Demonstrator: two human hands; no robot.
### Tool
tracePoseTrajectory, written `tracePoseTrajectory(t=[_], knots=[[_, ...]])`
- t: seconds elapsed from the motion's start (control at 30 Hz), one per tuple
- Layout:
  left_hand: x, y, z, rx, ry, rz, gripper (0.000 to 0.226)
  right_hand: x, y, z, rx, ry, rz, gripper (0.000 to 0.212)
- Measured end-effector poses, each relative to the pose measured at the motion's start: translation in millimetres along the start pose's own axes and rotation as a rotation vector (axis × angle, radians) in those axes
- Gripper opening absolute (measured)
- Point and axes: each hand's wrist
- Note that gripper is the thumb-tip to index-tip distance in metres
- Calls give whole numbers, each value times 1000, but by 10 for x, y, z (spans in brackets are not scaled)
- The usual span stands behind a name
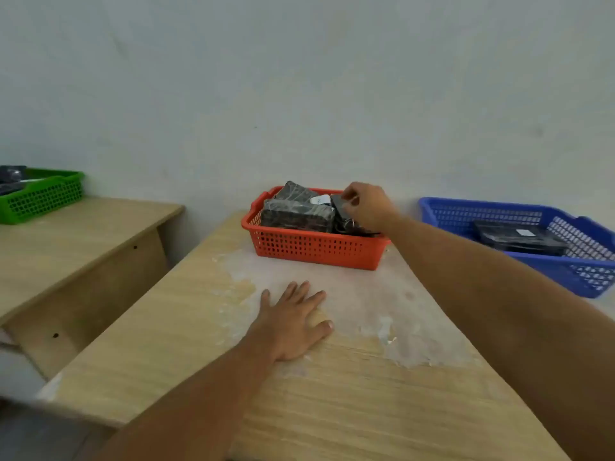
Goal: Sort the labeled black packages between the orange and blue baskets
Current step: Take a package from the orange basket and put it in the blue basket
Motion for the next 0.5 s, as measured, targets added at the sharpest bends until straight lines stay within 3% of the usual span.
tracePoseTrajectory(t=[0.13,0.33,0.5], knots=[[15,73,45,-32,53,-29,79,-140,357,28,-75,59,33,22],[-25,122,82,-40,72,-27,78,-353,759,-120,-20,-6,140,37],[-40,120,88,-45,62,-44,78,-392,952,-215,11,-43,234,35]])
Point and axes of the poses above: each hand's wrist, its own y-axis towards the middle knuckle, its own x-axis out of the back of the hand, z = x × y, and after that the axes turned 4 degrees about -x, right-handed
